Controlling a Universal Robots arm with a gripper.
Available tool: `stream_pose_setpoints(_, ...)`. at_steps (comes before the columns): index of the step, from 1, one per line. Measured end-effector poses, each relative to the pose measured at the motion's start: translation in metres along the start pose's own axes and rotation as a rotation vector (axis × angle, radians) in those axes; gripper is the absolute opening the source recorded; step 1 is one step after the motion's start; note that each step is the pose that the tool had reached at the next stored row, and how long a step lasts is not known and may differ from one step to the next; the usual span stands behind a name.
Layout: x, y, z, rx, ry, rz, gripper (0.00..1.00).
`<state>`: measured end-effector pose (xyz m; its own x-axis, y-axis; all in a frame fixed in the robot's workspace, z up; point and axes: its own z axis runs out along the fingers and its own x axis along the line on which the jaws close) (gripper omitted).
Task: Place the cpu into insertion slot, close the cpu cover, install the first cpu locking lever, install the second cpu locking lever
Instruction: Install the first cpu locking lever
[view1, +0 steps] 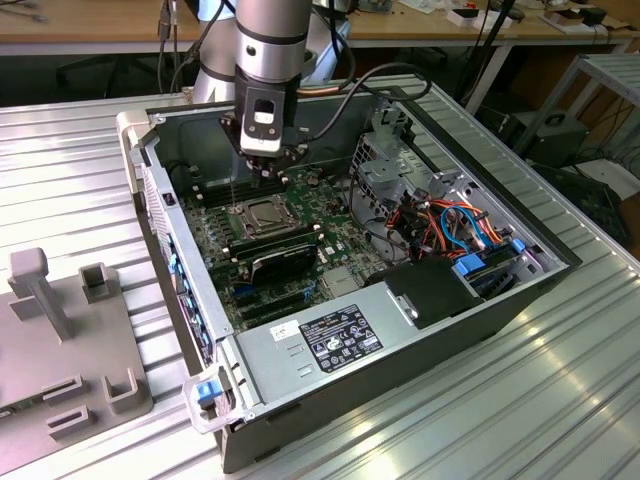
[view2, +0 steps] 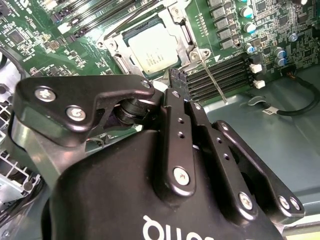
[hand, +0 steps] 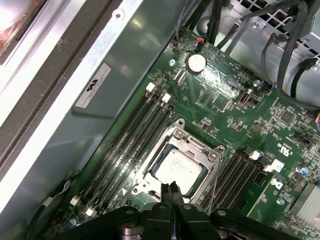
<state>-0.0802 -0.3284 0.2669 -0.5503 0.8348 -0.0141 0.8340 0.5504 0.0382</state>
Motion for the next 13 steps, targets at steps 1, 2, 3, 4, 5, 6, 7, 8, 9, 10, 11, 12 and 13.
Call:
stream_pose_setpoints(1, 0.0001, -0.0002, 0.0, -0.0001, 0.0, 0.0, 0.11)
stream_pose_setpoints(2, 0.0002, -0.0003, 0.0, 0.0, 0.0, 0.0, 0.11)
stream_pose_setpoints(3, 0.0005, -0.0008, 0.0, -0.0001, 0.0, 0.0, 0.11)
stream_pose_setpoints(4, 0.0006, -0.0009, 0.0, -0.0001, 0.0, 0.0, 0.11)
stream_pose_setpoints(5, 0.0006, -0.0009, 0.0, 0.0, 0.0, 0.0, 0.11)
stream_pose_setpoints(6, 0.0007, -0.0011, 0.0, 0.0, 0.0, 0.0, 0.11)
stream_pose_setpoints(7, 0.0008, -0.0012, 0.0, -0.0001, 0.0, 0.0, 0.11)
stream_pose_setpoints(8, 0.0011, -0.0017, -0.0001, -0.0001, 0.0, 0.0, 0.11)
stream_pose_setpoints(9, 0.0013, -0.0019, -0.0001, -0.0001, 0.0001, -0.001, 0.11)
stream_pose_setpoints(10, 0.0013, -0.002, -0.0001, -0.0001, 0.0001, -0.001, 0.11)
stream_pose_setpoints(11, 0.0015, -0.0022, -0.0001, -0.0001, 0.0001, -0.002, 0.11)
stream_pose_setpoints(12, 0.0015, -0.0023, -0.0001, 0.0, 0.0001, -0.004, 0.11)
stream_pose_setpoints(13, 0.0016, -0.0024, -0.0001, -0.0001, 0.0002, -0.006, 0.11)
